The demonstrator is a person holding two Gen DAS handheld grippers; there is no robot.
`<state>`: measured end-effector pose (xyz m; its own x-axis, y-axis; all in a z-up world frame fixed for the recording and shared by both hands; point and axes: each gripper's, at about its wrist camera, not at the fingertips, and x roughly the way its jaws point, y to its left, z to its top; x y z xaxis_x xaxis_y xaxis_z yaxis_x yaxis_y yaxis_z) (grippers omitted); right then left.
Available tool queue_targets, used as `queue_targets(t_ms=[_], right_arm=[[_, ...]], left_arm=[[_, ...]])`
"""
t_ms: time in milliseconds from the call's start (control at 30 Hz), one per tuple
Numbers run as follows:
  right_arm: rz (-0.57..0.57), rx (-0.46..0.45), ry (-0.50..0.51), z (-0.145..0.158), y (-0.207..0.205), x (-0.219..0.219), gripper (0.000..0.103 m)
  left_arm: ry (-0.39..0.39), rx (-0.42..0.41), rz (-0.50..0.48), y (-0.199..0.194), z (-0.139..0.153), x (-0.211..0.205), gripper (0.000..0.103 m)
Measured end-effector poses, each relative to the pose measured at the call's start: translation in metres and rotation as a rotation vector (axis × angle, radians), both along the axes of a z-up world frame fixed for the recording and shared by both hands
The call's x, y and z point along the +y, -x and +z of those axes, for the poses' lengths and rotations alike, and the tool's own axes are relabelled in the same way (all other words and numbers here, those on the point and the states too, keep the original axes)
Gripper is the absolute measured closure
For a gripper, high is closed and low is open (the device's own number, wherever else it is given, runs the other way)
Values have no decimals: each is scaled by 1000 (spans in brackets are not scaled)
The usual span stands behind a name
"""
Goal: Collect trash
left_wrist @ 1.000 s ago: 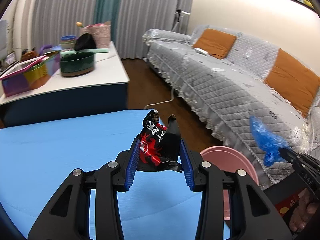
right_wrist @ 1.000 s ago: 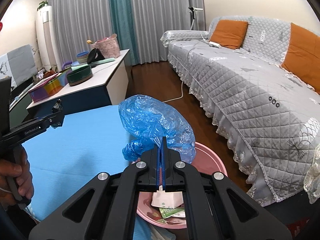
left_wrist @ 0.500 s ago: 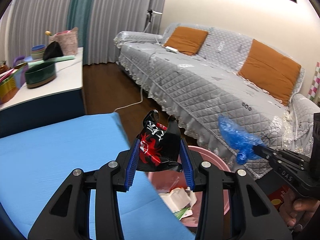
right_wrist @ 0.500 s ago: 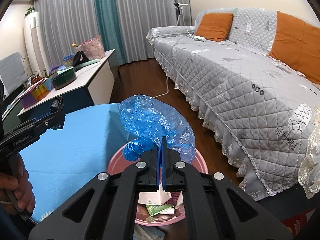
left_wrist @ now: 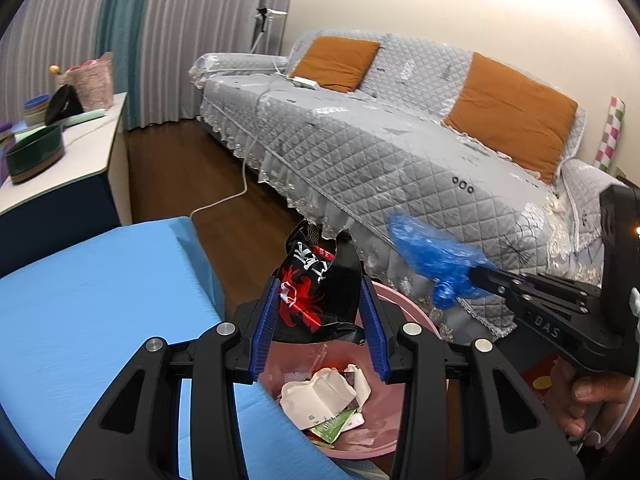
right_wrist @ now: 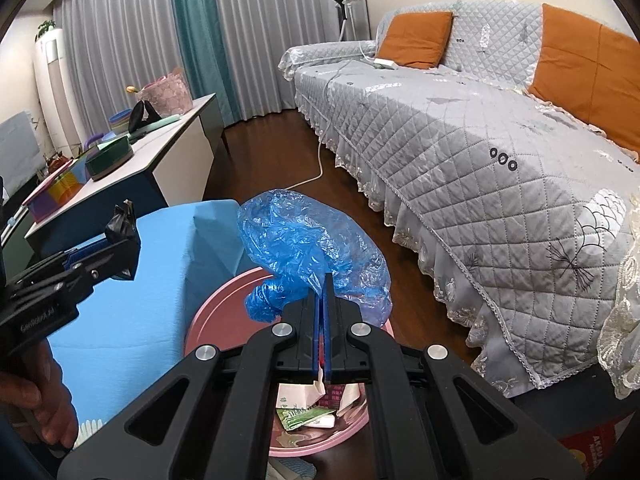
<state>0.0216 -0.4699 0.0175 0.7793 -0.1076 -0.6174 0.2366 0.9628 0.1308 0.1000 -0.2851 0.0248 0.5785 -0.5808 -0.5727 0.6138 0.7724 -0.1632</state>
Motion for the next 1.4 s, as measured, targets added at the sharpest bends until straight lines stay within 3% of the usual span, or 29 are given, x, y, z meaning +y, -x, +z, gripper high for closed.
queue_targets(t_ms=[233, 267, 300, 333, 400, 533, 633, 967, 1300, 1400], right_arm=[[7, 17, -3, -4, -7, 3, 98], [5, 24, -3, -5, -8, 3, 97], [3, 31, -4, -6, -10, 2, 92], [-3, 35, -8, -7, -10, 1, 79], [-12, 28, -17, -6, -9, -1, 63], [-27, 22, -27, -4, -6, -3, 53], [-43, 21, -45, -1, -4, -4, 52], [-55, -53, -48, 26, 9, -2, 29], [-21, -84, -30, 33, -2, 8, 9], [-9, -92, -14, 37, -1, 14, 5]], left_arm=[[-6, 24, -29, -3, -5, -9, 62], [-5, 33, -30, -4, -5, -10, 57], [-3, 40, -31, -5, -5, -11, 42], [3, 39, -27, -5, -5, -10, 40], [5, 35, -26, -5, -4, -10, 39], [17, 38, -7, -4, -1, -7, 40], [16, 17, 3, 1, 3, -3, 40], [-29, -28, 88, 27, 4, 20, 37], [-29, 16, 266, 34, 6, 69, 12], [-21, 8, 308, 39, 10, 85, 8]])
